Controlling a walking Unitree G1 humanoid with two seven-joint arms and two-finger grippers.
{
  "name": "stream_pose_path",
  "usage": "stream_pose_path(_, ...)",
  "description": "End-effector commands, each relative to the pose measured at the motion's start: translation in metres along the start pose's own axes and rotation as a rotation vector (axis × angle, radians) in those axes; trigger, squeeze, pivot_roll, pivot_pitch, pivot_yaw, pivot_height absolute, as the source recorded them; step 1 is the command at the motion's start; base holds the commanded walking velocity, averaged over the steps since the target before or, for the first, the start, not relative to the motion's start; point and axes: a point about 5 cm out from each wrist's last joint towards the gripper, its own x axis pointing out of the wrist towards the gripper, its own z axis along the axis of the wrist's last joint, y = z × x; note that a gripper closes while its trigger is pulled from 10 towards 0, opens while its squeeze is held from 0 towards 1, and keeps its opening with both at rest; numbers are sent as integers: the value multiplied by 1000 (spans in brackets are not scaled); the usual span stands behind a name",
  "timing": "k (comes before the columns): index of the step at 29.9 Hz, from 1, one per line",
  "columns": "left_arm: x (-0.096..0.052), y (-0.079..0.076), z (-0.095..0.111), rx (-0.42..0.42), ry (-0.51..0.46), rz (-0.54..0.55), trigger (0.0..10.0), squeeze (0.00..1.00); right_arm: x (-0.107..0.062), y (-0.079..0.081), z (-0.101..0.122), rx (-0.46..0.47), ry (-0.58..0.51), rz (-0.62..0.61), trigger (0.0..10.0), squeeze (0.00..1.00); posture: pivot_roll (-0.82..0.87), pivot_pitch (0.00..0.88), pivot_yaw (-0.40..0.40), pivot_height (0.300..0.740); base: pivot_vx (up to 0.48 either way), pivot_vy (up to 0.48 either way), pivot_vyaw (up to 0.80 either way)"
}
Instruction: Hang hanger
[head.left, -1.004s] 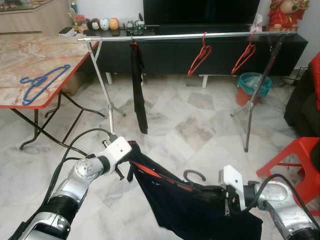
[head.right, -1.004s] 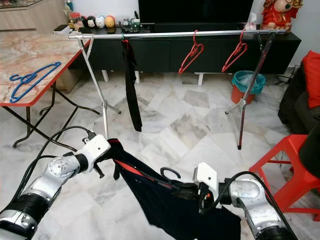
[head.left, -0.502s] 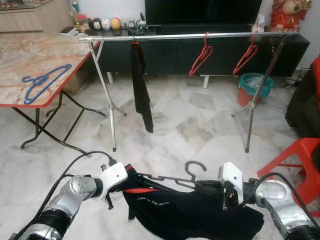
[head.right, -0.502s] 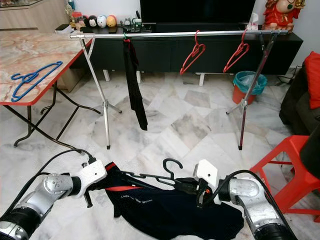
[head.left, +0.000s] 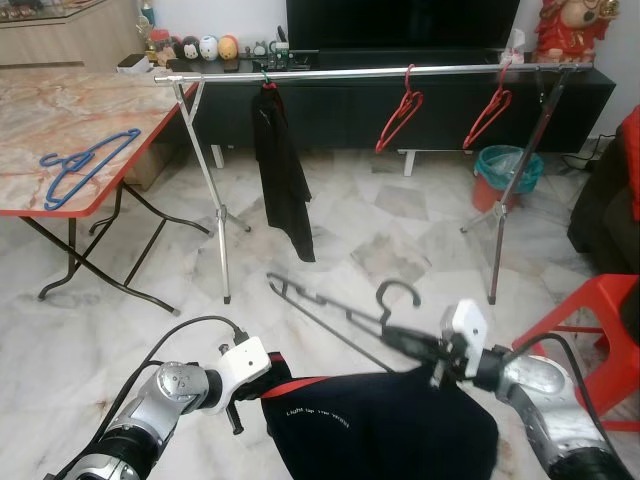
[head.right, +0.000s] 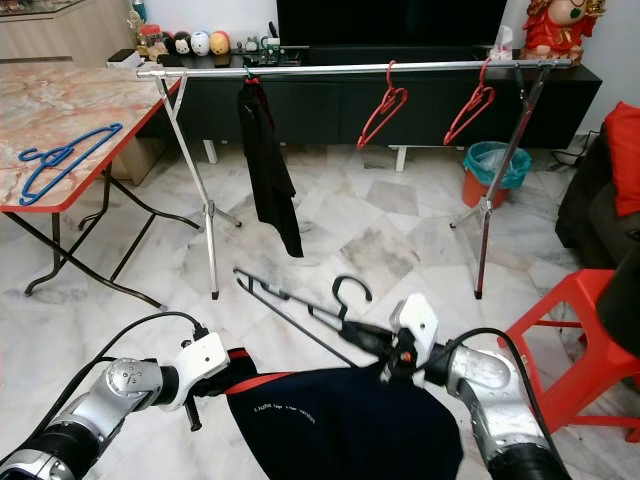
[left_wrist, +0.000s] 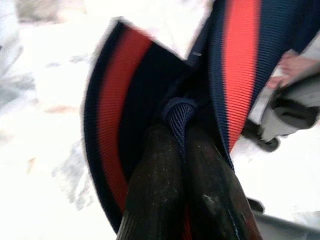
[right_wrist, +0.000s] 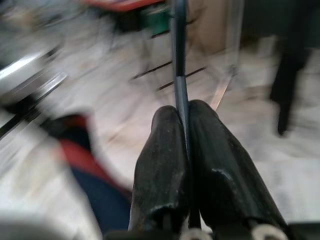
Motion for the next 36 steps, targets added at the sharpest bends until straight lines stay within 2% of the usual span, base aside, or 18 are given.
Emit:
stream_pose_path(1,1,-2,8,-6,-51,-21,10000,0,3,-8,3,8,-46,-111,0,0,12,0,26,740,0,0,0)
stream_pose_path(3,2,-1,18,-8,-103,-28,10000,0,7,-9,1,52,-83,-191,0,0,14,0,27,740,0,0,0)
stream_pose_path(4,2,-1,27,-21,-147,-40,10000,0,9,-12,-1,73,-93,-275,0,0,15,0,27,740,0,0,0)
stream_pose_path(6,2,-1,36,-28,-193,-61,10000,0,10,-15,-4,71,-91,-358,0,0,15,0,27,740,0,0,0)
stream_pose_path(8,0,-4,52,-29,-266,-124,10000,0,9,-23,-9,87,-97,-545,0,0,17,0,28,740,0,0,0)
stream_pose_path(9,0,-4,52,-29,-266,-124,10000,0,9,-23,-9,87,-97,-545,0,0,17,0,28,740,0,0,0)
stream_pose_path(11,-3,-5,62,-50,-316,-168,10000,0,7,-28,-14,9,-41,-705,0,0,16,0,33,740,0,0,0)
stream_pose_path(13,-6,-7,72,-84,-372,-220,10000,0,4,-31,-19,12,-17,-827,0,0,20,0,34,740,0,0,0)
stream_pose_path(16,-9,-7,78,-93,-399,-240,10000,0,4,-31,-22,-5,4,-872,0,0,27,0,35,740,0,0,0)
stream_pose_path(18,-16,-8,86,-126,-445,-269,10000,0,6,-28,-27,-95,56,-943,0,0,28,0,38,740,0,0,0)
stream_pose_path(21,-19,-9,89,-137,-465,-296,10000,0,5,-27,-27,-158,71,-988,0,0,31,0,37,740,0,0,0)
stream_pose_path(24,-23,-12,94,-145,-483,-336,10000,0,2,-27,-28,-171,61,-1080,0,0,36,2,38,740,0,0,0)
stream_pose_path(28,-25,-15,95,-147,-480,-361,10000,0,-1,-29,-27,-300,101,-1150,0,0,37,4,43,740,0,0,0)
stream_pose_path(29,-25,-15,95,-147,-480,-361,10000,0,-1,-29,-27,-300,101,-1150,0,0,37,4,43,740,0,0,0)
stream_pose_path(31,-28,-18,100,-152,-500,-392,10000,0,-6,-31,-27,-376,129,-1233,0,0,49,2,47,740,0,0,0)
stream_pose_path(34,-31,-20,105,-162,-525,-422,10000,0,-11,-33,-27,-434,151,-1296,0,0,52,0,50,740,0,0,0)
stream_pose_path(35,-33,-21,107,-168,-537,-441,10000,0,-12,-34,-27,-414,154,-1319,1098,0,53,0,52,740,0,0,0)
stream_pose_path(36,-36,-22,109,-175,-549,-461,10000,0,-14,-36,-28,-378,153,-1340,1098,0,53,0,53,740,0,0,0)
